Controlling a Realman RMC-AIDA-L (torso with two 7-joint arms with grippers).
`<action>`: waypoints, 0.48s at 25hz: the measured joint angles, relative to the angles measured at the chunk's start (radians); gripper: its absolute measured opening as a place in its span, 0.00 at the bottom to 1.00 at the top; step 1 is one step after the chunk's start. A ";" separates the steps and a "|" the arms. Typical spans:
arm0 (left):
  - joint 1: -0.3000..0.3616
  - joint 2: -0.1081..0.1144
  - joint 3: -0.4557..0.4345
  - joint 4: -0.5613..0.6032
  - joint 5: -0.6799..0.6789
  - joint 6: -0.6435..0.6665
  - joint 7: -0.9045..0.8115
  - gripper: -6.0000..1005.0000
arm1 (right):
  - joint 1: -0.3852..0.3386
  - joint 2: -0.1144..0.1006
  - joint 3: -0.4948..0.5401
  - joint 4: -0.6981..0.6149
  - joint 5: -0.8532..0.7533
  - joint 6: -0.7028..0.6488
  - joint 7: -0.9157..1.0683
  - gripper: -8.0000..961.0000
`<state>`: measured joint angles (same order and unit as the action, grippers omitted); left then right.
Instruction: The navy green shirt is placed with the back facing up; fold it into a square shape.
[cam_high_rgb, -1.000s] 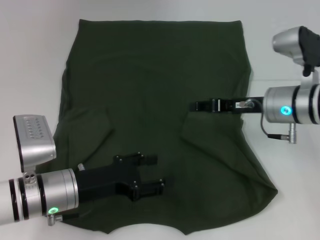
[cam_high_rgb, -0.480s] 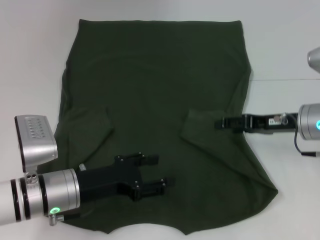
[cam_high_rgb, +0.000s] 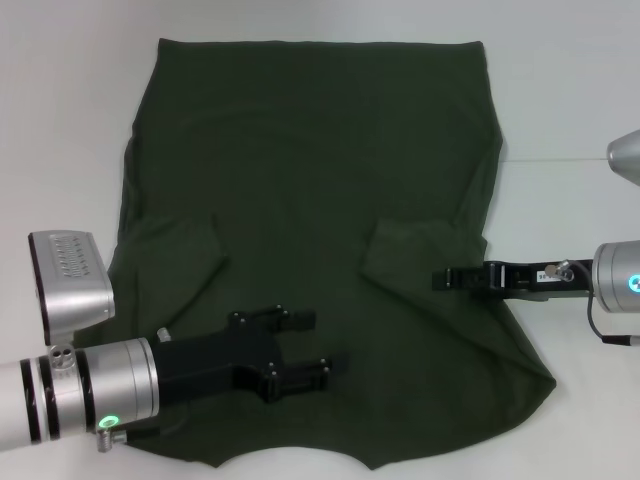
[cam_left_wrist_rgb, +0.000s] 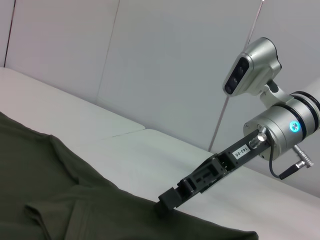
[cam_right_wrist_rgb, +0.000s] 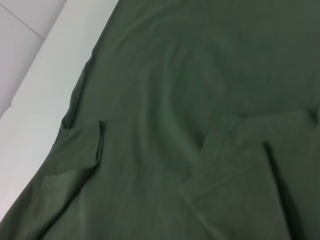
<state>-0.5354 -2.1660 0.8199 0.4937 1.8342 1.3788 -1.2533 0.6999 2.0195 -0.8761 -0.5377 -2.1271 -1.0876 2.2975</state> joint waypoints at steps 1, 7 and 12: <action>0.000 0.000 0.000 0.000 0.001 0.000 0.000 0.77 | -0.003 0.000 0.002 -0.002 0.000 0.000 0.000 0.86; -0.001 0.000 0.001 0.000 0.002 0.000 0.000 0.77 | -0.013 -0.010 0.007 -0.004 0.005 0.000 -0.001 0.86; 0.000 0.000 0.005 -0.001 0.003 -0.001 0.000 0.77 | -0.021 -0.012 0.008 -0.005 0.004 0.000 -0.001 0.86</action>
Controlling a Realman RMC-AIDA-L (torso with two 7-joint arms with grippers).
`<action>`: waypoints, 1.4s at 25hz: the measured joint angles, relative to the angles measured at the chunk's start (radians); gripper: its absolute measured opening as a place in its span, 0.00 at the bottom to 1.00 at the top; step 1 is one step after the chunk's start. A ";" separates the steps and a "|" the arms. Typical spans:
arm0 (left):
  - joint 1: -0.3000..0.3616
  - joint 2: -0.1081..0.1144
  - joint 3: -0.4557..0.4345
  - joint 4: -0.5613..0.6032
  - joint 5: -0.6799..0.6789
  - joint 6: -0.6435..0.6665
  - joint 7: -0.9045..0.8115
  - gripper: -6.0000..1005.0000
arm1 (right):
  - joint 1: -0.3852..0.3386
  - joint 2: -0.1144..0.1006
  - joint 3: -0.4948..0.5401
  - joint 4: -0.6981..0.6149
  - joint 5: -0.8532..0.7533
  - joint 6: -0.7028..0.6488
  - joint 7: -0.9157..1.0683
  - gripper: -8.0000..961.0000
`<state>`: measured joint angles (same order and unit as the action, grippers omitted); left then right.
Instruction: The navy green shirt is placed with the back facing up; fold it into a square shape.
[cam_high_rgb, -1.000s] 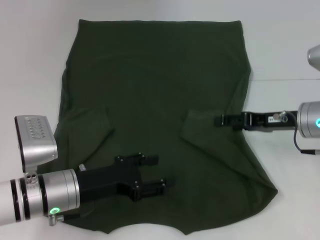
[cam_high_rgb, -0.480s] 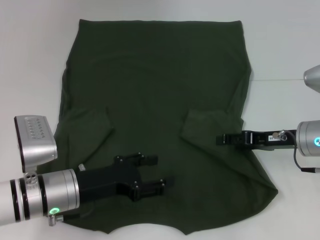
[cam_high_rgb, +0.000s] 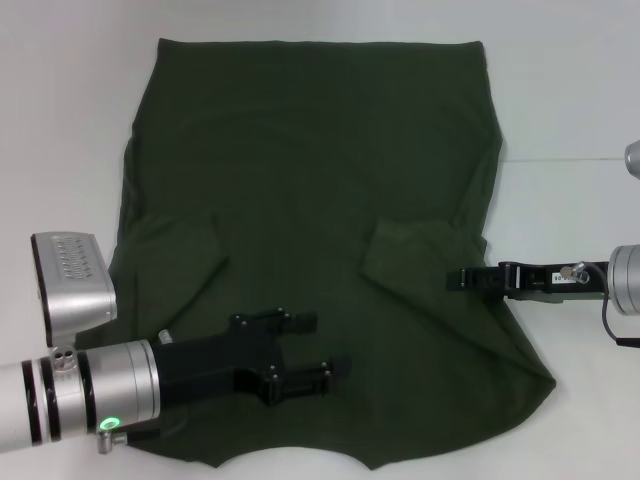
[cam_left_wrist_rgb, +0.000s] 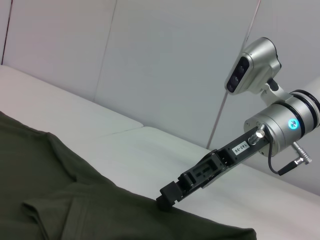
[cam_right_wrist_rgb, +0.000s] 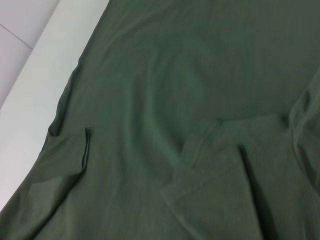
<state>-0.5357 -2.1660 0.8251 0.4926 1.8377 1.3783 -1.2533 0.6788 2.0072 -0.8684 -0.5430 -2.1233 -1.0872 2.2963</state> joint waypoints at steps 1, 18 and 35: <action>0.000 0.000 0.000 0.000 0.000 0.000 0.000 0.77 | 0.000 0.000 0.000 0.000 -0.001 0.000 0.000 0.86; 0.008 0.000 0.000 -0.001 0.000 -0.001 0.000 0.77 | -0.005 0.019 -0.009 0.006 -0.004 0.005 -0.001 0.86; 0.020 0.000 -0.003 0.003 0.000 0.010 0.000 0.77 | 0.031 0.069 -0.003 0.004 0.005 -0.091 -0.053 0.86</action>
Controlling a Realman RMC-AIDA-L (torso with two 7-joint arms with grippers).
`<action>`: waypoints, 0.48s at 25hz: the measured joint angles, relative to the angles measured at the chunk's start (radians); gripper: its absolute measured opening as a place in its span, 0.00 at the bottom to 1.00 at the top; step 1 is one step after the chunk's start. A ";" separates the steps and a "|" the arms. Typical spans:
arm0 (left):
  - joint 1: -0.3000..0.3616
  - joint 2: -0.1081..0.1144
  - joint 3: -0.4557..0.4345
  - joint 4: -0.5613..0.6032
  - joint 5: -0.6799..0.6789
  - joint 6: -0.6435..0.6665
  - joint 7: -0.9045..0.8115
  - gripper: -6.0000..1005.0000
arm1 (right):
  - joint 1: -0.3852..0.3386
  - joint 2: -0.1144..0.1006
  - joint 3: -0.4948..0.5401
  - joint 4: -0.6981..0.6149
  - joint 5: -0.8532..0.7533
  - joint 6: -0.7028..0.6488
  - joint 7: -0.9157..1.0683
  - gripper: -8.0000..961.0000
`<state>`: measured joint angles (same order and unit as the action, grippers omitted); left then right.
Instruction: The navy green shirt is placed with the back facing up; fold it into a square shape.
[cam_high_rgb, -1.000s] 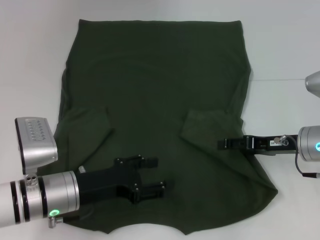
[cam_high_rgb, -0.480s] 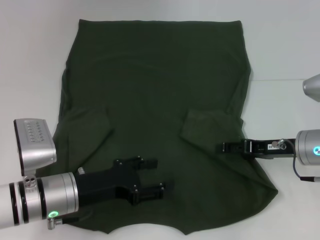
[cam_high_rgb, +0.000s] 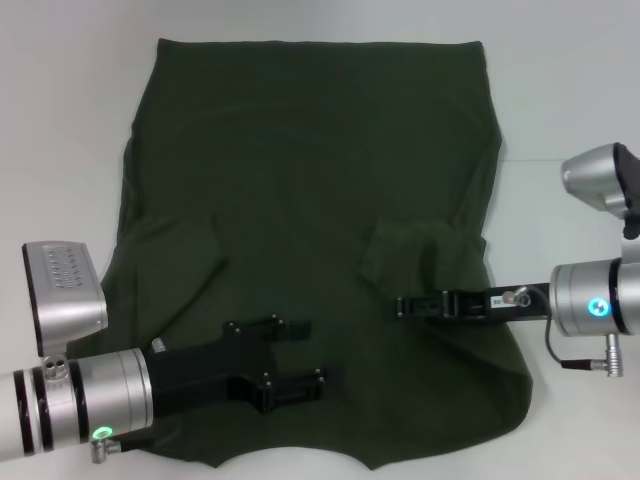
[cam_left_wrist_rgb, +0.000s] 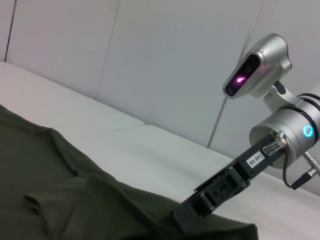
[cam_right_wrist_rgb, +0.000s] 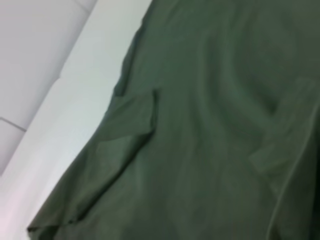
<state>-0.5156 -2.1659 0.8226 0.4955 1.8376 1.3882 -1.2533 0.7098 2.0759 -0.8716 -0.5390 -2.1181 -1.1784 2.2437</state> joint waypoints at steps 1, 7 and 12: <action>0.001 0.000 -0.001 0.000 0.000 0.000 0.000 0.77 | 0.003 0.003 -0.001 0.003 0.000 -0.005 0.000 0.86; 0.002 0.000 -0.003 0.000 0.000 0.000 0.003 0.77 | 0.010 0.010 -0.001 0.007 0.013 -0.058 -0.001 0.86; 0.002 0.000 -0.004 0.000 0.000 0.000 0.003 0.77 | 0.000 0.005 0.005 0.001 0.046 -0.084 -0.001 0.86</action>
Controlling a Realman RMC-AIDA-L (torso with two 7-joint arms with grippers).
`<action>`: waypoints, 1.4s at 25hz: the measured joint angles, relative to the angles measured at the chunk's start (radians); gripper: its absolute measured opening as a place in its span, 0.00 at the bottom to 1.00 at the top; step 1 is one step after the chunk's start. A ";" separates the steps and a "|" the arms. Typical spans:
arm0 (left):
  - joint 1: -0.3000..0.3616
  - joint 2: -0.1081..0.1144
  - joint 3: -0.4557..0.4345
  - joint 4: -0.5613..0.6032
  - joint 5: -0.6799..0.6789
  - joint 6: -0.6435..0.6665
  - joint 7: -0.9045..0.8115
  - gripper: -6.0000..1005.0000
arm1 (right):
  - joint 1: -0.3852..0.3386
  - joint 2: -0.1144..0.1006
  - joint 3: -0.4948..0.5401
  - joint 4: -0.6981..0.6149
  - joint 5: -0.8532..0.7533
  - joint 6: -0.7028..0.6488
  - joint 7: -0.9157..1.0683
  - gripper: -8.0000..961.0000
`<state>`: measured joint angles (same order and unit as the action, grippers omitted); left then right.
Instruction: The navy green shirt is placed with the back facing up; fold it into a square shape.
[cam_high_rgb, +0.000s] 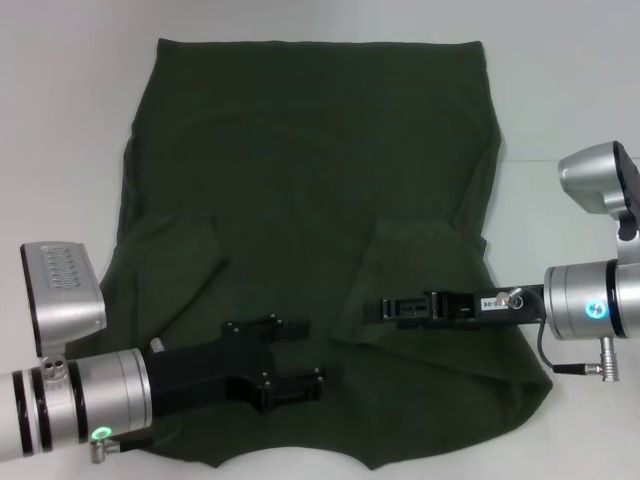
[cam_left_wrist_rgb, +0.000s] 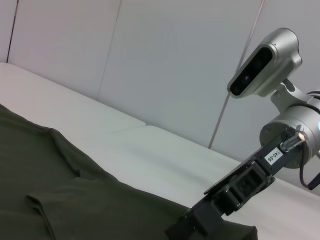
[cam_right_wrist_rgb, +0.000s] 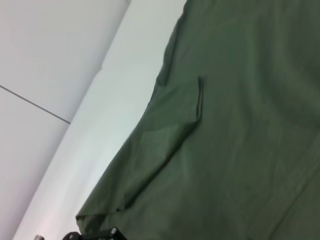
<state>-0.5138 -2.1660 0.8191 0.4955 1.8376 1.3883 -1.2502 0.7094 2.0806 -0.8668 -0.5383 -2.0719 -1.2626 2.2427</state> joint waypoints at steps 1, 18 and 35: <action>0.000 0.000 0.000 0.000 0.000 0.000 0.000 0.77 | -0.001 -0.002 0.001 -0.001 0.001 -0.001 0.000 0.86; 0.053 0.002 -0.066 0.103 0.033 0.009 -0.078 0.77 | -0.055 0.005 0.099 0.050 0.113 -0.060 -0.258 0.86; 0.133 0.013 -0.406 0.273 0.221 -0.026 -0.364 0.77 | -0.056 0.012 0.085 0.191 0.194 -0.114 -0.541 0.86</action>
<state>-0.3806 -2.1527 0.4127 0.7687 2.0585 1.3626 -1.6144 0.6538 2.0929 -0.7814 -0.3477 -1.8781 -1.3768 1.7015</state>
